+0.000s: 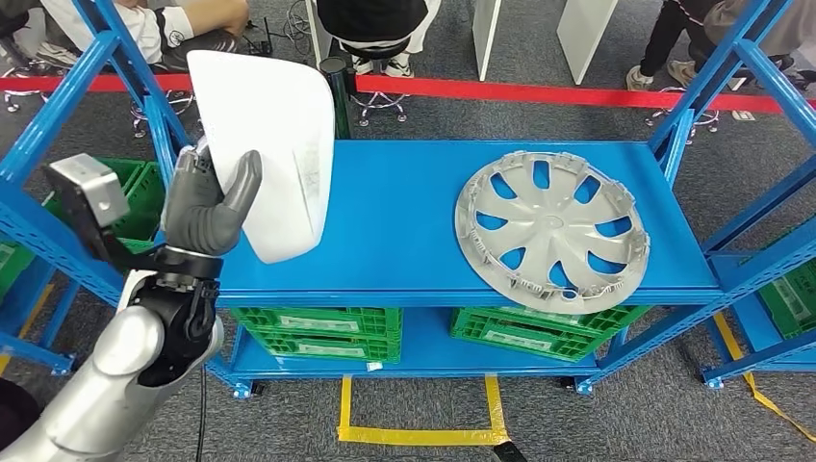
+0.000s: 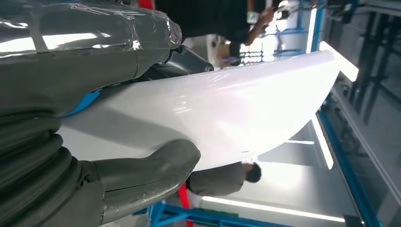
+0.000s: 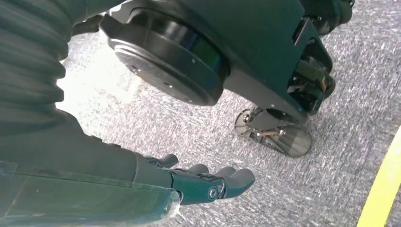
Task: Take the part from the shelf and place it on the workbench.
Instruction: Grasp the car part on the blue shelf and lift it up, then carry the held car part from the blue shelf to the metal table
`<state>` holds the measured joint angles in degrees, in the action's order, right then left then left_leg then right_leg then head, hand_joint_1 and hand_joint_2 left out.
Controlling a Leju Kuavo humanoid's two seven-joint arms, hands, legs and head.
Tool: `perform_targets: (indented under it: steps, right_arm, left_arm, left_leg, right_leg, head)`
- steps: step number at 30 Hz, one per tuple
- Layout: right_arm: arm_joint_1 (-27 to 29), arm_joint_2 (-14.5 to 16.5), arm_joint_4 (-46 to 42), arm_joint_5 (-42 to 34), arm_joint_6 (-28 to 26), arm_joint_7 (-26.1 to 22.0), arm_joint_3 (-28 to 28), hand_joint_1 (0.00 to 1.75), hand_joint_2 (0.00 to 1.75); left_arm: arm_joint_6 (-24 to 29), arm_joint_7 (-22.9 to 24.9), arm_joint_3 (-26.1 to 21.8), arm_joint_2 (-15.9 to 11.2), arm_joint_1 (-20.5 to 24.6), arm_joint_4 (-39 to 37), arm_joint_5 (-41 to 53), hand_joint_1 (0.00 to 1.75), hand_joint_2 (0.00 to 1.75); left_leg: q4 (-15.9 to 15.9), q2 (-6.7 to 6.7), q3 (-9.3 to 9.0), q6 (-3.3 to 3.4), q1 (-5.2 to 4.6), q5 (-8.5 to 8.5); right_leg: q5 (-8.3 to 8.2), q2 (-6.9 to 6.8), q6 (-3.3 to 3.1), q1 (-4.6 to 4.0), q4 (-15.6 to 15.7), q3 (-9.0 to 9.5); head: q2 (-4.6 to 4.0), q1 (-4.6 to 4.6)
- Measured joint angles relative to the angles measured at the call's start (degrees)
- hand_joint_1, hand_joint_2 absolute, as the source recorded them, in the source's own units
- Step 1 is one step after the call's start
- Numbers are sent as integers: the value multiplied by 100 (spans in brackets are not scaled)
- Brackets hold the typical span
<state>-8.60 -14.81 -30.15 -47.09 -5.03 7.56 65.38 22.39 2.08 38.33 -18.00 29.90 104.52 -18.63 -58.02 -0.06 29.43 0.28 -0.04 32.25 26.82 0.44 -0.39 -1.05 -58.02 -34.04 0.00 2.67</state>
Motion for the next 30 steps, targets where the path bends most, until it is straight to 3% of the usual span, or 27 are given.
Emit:
perform_targets:
  steps: [7, 13, 18, 21, 23, 25, 26, 27, 28, 30]
  right_arm:
    - [94, -91, -62, -300, -110, -89, 55, 0, 175]
    - [102, -166, -131, -421, -137, -94, 121, 0, 175]
    - [99, -189, -179, -461, -144, -94, 151, 0, 175]
    - [102, -199, -193, -462, -147, -94, 156, 0, 175]
    - [110, -218, -210, -463, -153, -94, 162, 0, 175]
    - [122, -231, -226, -465, -158, -94, 173, 0, 175]
    - [128, -232, -229, -465, -160, -94, 180, 0, 175]
    - [132, -234, -233, -466, -160, -94, 187, 0, 175]
    - [135, -236, -235, -467, -160, -94, 195, 0, 175]
    - [130, -243, -236, -467, -160, -94, 206, 0, 175]
  left_arm:
    - [98, 90, 1, -32, -343, 782, 872, 175, 175]
    - [33, 156, 1, -61, -402, 1137, 1034, 175, 175]
    - [16, 170, 1, -73, -412, 1290, 1046, 175, 175]
    - [13, 170, 2, -82, -411, 1363, 1048, 175, 175]
    - [9, 170, 4, -85, -414, 1398, 1050, 175, 175]
    - [6, 173, 6, -89, -425, 1409, 1050, 175, 175]
    - [6, 176, 9, -91, -434, 1409, 1049, 175, 175]
    - [5, 179, 11, -92, -439, 1409, 1049, 175, 175]
    - [5, 181, 13, -92, -441, 1409, 1049, 175, 175]
    - [2, 182, 14, -93, -442, 1417, 1049, 175, 175]
  left_leg:
    - [1, 15, -1, 9, -1, 5]
    - [-4, 16, -3, 11, -4, 6]
    - [-18, 9, 2, 47, -42, -1]
    - [64, 10, -19, 127, -24, -82]
    - [132, 16, -38, 180, 2, -136]
    - [138, 16, -36, 194, -2, -147]
    - [137, 14, -38, 195, -3, -147]
    - [135, 10, -41, 193, -4, -146]
    - [132, 3, -48, 188, -4, -143]
    - [128, -10, -68, 160, -4, -123]
  right_leg:
    - [0, 6, 1, 1, 2, 0]
    - [-4, 7, 6, 4, 6, 1]
    - [-31, 7, 73, 39, 23, 1]
    - [1, 4, 135, 49, 0, -14]
    - [271, -5, 180, 63, -375, -166]
    - [645, -9, 222, 91, -1139, -477]
    - [739, -11, 236, 103, -1456, -610]
    - [720, -12, 244, 113, -1592, -667]
    - [582, -14, 244, 121, -1499, -621]
    - [165, -14, 214, 133, -781, -282]
  head:
    - [0, 0]
    - [0, 0]
    - [0, -2]
    - [0, -5]
    - [0, 2]
    - [0, 10]
    - [0, 11]
    - [0, 11]
    - [0, 12]
    - [0, 13]
